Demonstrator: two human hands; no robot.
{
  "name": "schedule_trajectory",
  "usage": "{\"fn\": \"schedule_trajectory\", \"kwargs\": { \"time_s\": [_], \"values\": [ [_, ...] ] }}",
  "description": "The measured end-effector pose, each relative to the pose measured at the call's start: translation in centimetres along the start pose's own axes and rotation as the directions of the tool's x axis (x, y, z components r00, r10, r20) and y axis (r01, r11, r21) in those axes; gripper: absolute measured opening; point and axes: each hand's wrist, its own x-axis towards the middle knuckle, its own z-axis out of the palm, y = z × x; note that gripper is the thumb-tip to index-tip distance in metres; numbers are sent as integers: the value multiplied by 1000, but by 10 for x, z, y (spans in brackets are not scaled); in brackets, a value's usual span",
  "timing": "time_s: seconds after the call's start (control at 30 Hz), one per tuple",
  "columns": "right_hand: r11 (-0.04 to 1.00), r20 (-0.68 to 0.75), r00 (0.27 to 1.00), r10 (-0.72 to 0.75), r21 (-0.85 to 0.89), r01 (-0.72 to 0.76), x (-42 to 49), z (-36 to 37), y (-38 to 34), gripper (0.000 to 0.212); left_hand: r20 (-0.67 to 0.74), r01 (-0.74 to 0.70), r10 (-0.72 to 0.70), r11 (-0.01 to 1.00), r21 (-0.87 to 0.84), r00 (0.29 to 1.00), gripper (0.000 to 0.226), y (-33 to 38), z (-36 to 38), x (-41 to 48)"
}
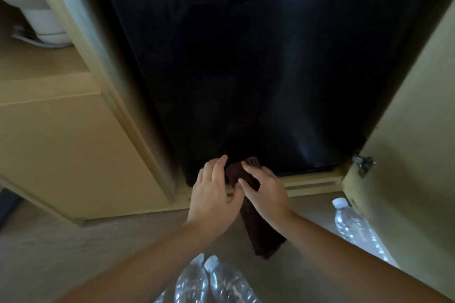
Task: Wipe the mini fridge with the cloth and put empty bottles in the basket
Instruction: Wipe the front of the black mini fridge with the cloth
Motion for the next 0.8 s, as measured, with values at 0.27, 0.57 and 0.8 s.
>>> {"fn": "schedule_trajectory", "kwargs": {
  "time_s": [0.27,0.57,0.8],
  "values": [
    [998,-105,994,-32,-55,27,-1,-69,5,41,97,-118,100,973,200,990,65,26,4,5],
    [995,-157,987,34,-90,-48,7,-79,-46,40,-6,175,-175,984,-9,984,61,45,-26,13],
    [981,-53,984,168,-91,-172,-22,-121,-122,40,28,244,-248,965,91,968,63,76,-111,-4]
  ]
}}
